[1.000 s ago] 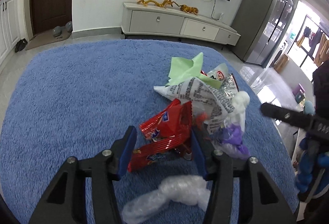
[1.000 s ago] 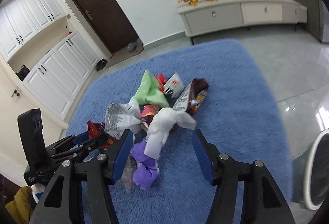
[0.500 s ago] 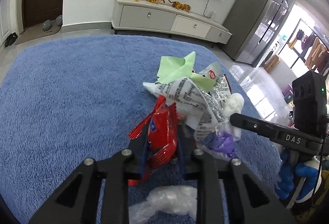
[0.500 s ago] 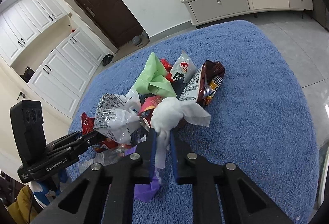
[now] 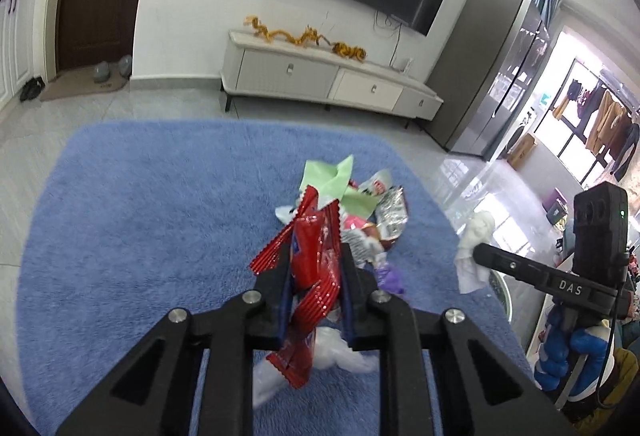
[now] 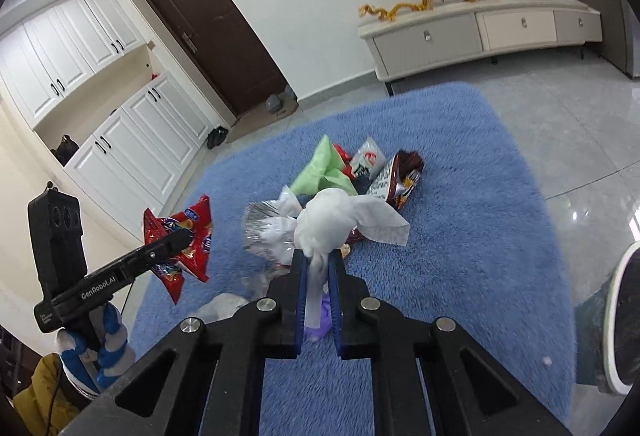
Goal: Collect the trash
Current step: 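Carry both items over the trash bin and open both grippers to drop them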
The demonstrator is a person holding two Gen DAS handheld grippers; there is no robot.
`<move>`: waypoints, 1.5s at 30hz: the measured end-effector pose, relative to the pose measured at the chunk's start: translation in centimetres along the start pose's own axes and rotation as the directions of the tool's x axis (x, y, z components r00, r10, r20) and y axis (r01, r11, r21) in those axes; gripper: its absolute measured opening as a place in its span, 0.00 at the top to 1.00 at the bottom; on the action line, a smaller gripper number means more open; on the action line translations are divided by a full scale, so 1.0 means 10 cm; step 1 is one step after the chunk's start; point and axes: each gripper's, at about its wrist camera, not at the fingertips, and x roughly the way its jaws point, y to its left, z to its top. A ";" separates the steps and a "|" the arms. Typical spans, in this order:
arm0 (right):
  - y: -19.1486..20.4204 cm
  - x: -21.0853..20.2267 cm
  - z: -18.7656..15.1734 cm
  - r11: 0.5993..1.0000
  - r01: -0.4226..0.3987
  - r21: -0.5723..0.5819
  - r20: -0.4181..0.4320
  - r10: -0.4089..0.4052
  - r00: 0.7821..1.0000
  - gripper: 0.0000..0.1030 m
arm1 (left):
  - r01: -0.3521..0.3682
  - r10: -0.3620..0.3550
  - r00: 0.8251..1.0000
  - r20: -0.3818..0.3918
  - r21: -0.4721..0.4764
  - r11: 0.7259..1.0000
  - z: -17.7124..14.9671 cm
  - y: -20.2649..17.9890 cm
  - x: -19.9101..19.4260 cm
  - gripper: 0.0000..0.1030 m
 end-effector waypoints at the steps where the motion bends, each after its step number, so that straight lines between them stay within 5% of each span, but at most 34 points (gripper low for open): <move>1: 0.06 -0.09 0.03 1.000 0.006 -0.006 0.015 -0.006 1.000 0.90 | 0.001 -0.001 1.000 0.014 0.007 1.000 0.02 -0.04 -0.09 0.82; 12: 0.09 -1.37 -0.10 0.994 0.104 -0.018 0.201 -0.098 0.975 0.90 | 0.063 -0.076 0.992 0.096 0.130 0.989 0.20 -0.90 -0.62 0.82; 21: -0.46 -2.17 -0.36 0.967 0.246 0.058 0.276 -0.253 0.928 0.90 | 0.167 -0.182 0.982 0.043 0.234 0.958 0.31 -1.97 -0.33 0.82; 31: -1.73 -2.40 -0.67 0.903 0.363 0.230 0.210 -0.410 0.887 0.90 | 0.311 -0.282 0.950 -0.135 0.298 0.903 0.10 -3.45 0.78 0.82; 38: -2.56 -2.30 -0.82 0.868 0.379 0.320 0.125 -0.435 0.892 0.90 | 0.368 -0.298 0.919 -0.258 0.291 0.883 -0.14 -4.29 1.76 0.79; 45: -3.23 -2.06 -0.96 0.842 0.390 0.373 0.045 -0.436 0.899 0.90 | 0.378 -0.279 0.893 -0.353 0.254 0.890 -0.43 -4.65 2.58 0.77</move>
